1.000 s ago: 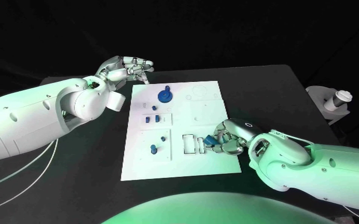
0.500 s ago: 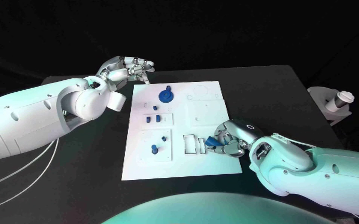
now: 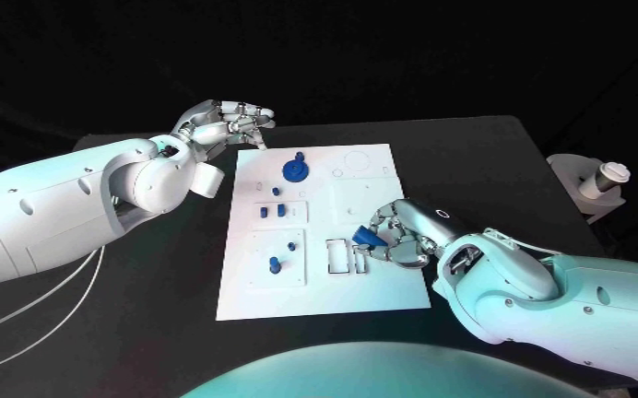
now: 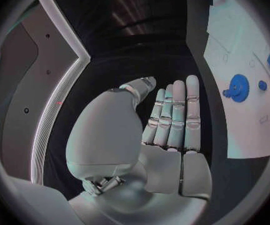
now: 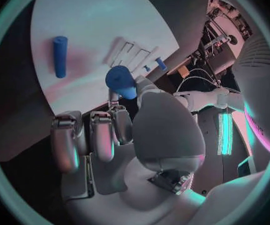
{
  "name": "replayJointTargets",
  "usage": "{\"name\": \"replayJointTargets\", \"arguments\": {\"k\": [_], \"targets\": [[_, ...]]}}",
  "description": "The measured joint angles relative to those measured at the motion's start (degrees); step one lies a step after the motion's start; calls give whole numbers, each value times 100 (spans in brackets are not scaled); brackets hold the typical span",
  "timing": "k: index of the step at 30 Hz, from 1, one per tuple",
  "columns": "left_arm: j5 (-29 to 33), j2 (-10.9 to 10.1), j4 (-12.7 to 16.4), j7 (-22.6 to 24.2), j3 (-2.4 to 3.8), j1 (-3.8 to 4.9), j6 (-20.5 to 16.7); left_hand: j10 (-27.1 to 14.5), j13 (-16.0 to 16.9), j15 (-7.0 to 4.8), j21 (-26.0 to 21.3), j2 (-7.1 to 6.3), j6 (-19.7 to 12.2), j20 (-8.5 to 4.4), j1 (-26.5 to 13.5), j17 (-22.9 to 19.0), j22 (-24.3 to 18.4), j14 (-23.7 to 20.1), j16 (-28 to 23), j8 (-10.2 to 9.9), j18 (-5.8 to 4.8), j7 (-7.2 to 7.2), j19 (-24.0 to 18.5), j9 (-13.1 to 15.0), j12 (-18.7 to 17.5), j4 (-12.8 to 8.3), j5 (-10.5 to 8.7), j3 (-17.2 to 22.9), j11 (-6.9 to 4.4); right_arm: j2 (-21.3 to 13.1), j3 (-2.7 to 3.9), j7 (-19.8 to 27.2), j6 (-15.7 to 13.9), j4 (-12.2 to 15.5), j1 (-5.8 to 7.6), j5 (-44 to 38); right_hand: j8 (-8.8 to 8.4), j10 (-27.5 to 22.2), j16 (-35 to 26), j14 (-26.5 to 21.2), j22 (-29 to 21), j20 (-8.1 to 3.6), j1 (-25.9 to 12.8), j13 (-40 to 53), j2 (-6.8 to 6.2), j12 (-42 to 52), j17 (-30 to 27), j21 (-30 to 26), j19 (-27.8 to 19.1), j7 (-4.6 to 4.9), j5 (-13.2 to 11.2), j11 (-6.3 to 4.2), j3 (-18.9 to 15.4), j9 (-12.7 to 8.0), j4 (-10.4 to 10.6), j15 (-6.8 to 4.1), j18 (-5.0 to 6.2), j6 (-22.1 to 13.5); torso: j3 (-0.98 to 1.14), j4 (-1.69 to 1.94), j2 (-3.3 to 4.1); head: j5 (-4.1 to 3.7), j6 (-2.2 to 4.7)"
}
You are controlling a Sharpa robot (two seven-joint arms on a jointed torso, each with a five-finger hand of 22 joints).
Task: Assemble the parts on the task board
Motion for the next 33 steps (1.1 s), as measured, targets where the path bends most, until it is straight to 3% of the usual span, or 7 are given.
{"name": "replayJointTargets", "arguments": {"k": [9, 13, 23, 25, 31, 32, 33], "targets": [[1, 14, 13, -2, 0, 0, 6, 0, 0, 0, 0, 0, 0, 0, 0, 0, 0, 0, 0, 0, 0, 0, 0, 0, 0, 0, 0, 0, 0, 427, -5, 0, 110, -267, -93, 321, -1, 4, 0, 0, -1, 0, -215, -1, 208, 0, 0, 0, 0, 56, -2, -2, 56, -21, 55, 0, 0, -15, -2, 6, 8, 23, -11], [2, 19, 19, -3, 0, 0, 10, 0, 0, 0, 0, 0, 0, 0, 0, 0, 0, 0, 0, 0, 0, 0, 0, 0, 0, 0, 0, 0, 0, 548, -6, -4, 176, -337, -115, 421, -1, 63, 27, 0, -1, -20, -419, -1, 185, 23, -1, 0, -21, 66, -2, -43, 134, -21, 131, 0, 0, -5, -1, 6, 9, 31, -12], [3, 19, 30, -6, 0, 0, 22, 0, 0, 0, 0, 0, 0, 0, 0, 0, 1, 0, 0, 0, 0, 0, 0, 0, 0, 0, 0, 0, 0, 698, -3, -57, 255, -399, -130, 511, 3, 74, 55, 1, -2, -40, -674, -2, 168, 141, -1, 0, 0, 95, -27, -51, 261, -20, 84, -40, 0, 25, 3, -1, 13, 48, -19], [3, 18, 30, -7, 0, 0, 25, 0, 0, 0, 0, 0, 0, 0, 0, 0, 1, 0, 0, 0, 0, 0, 0, 0, 0, 0, 0, 0, 0, 715, -3, -68, 262, -409, -130, 513, 157, 74, 55, 1, -2, -40, -757, -2, 147, 141, -1, 0, 0, 95, -27, -51, 300, -20, 74, -40, 0, 25, 3, -1, 14, 51, -20], [3, 16, 30, -9, 0, 0, 33, 0, 1, 0, 0, 0, 0, 0, 0, 0, 1, 0, 0, 0, 0, 0, 0, 0, 0, 0, 0, 0, 0, 771, -2, -108, 316, -446, -131, 507, 380, 103, 83, 1, -2, -61, -1051, -2, 83, 163, -1, 0, -21, 95, -111, -63, 418, 88, -41, -40, 1, 27, 3, -1, 15, 62, -21], [3, 16, 30, -10, 0, 0, 35, 0, 1, 0, 0, 0, 0, 0, 0, 0, 1, 0, 0, 0, 0, 0, 0, 0, 0, 0, 0, 0, 0, 778, -2, -114, 331, -453, -131, 505, 399, 103, 83, 1, -2, -61, -1086, -2, 77, 163, -1, 0, -21, 95, -92, -63, 419, 140, -42, -40, 0, 28, 4, -1, 15, 65, -21], [3, 16, 30, -10, 0, 0, 36, 0, 0, 0, 0, 0, 0, 0, 0, 0, 1, 0, 0, 0, -1, 0, 0, 0, 0, 0, 0, 0, 0, 782, -2, -120, 345, -459, -131, 502, 424, 103, 83, 1, -2, -61, -1244, -2, 54, 163, -1, 0, -21, 91, 104, -63, 395, 189, -56, -40, 0, 50, 4, -1, 16, 67, -21]]}}
